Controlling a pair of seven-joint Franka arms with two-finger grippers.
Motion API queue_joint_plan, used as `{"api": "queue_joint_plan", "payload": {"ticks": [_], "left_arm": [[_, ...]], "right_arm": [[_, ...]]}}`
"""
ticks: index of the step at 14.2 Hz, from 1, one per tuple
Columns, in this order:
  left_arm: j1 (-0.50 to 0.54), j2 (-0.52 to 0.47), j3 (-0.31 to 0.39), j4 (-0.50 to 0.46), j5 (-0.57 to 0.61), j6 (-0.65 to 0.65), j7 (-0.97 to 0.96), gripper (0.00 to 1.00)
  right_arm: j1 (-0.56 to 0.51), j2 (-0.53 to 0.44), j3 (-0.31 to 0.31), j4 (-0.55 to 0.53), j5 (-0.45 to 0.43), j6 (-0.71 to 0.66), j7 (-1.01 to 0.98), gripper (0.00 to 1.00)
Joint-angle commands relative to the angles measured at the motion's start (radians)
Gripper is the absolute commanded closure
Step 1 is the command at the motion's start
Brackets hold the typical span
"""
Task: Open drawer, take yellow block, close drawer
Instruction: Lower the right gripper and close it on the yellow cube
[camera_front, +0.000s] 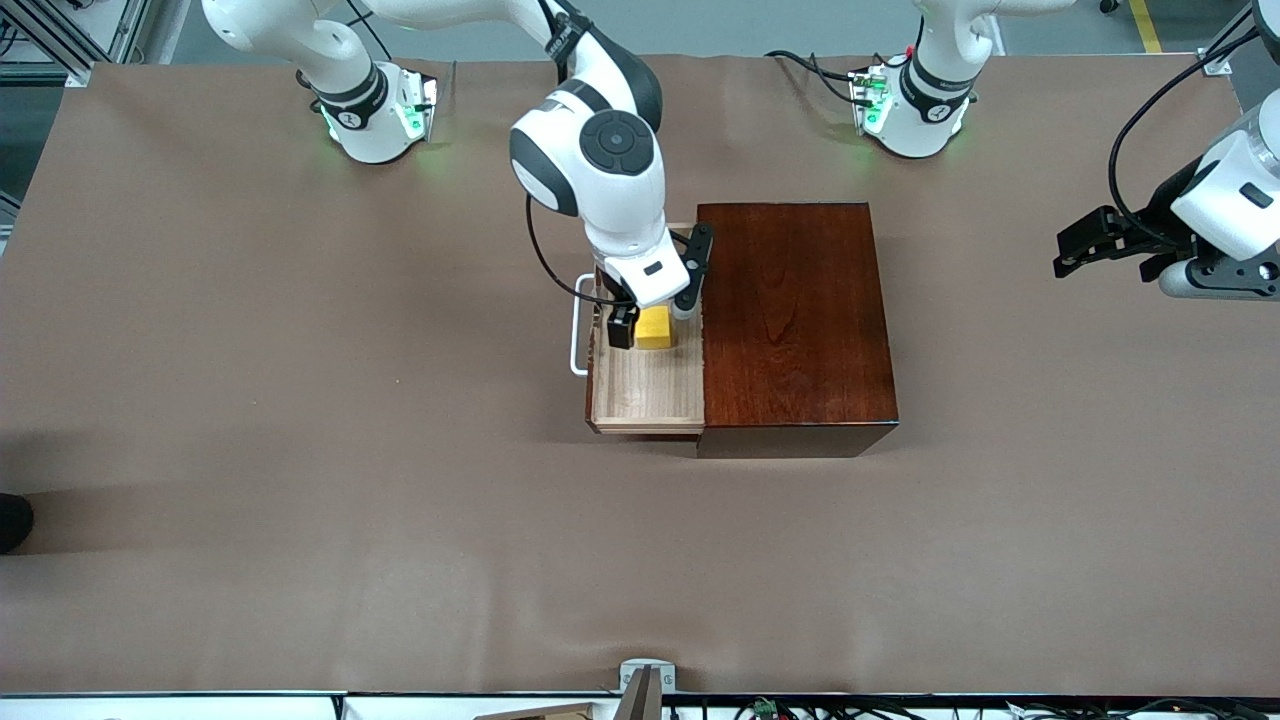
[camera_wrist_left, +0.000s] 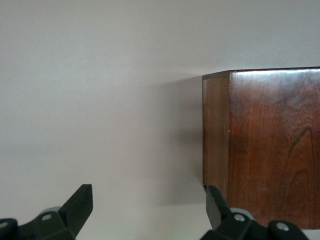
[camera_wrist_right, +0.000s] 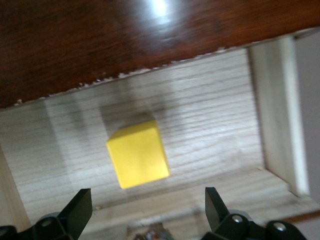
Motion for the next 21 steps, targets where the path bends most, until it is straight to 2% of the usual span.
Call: {"api": "queue_joint_plan", "payload": {"ticks": [1,11,12,13,14,18,21], "left_arm": [[0.004,0.009,-0.006,0.021,0.021,-0.001,-0.012,0.0],[-0.001,0.029,-0.006,0.05,0.013,-0.003,-0.014,0.0],[-0.004,0.029,-0.006,0.049,0.012,-0.007,-0.014,0.0],[-0.007,0.027,-0.007,0.05,0.012,-0.012,-0.012,0.0],[-0.008,0.027,-0.007,0.05,0.01,-0.012,-0.009,0.0],[-0.008,0.027,-0.014,0.052,0.01,-0.038,-0.007,0.0],[-0.01,0.027,-0.015,0.053,0.012,-0.041,-0.009,0.0]], "right_arm": [[0.02,0.044,-0.004,0.017,0.05,0.001,-0.016,0.0],[0.04,0.107,-0.007,0.023,0.016,0.081,-0.019,0.0],[0.04,0.11,-0.007,0.023,0.015,0.089,-0.03,0.07],[0.038,0.11,-0.005,0.023,0.018,0.095,-0.036,0.77],[0.038,0.11,-0.005,0.023,0.018,0.095,-0.032,1.0],[0.038,0.093,-0.007,0.034,0.015,0.087,-0.033,1.0],[0.032,0.037,-0.007,0.045,0.016,0.07,-0.039,1.0]]}}
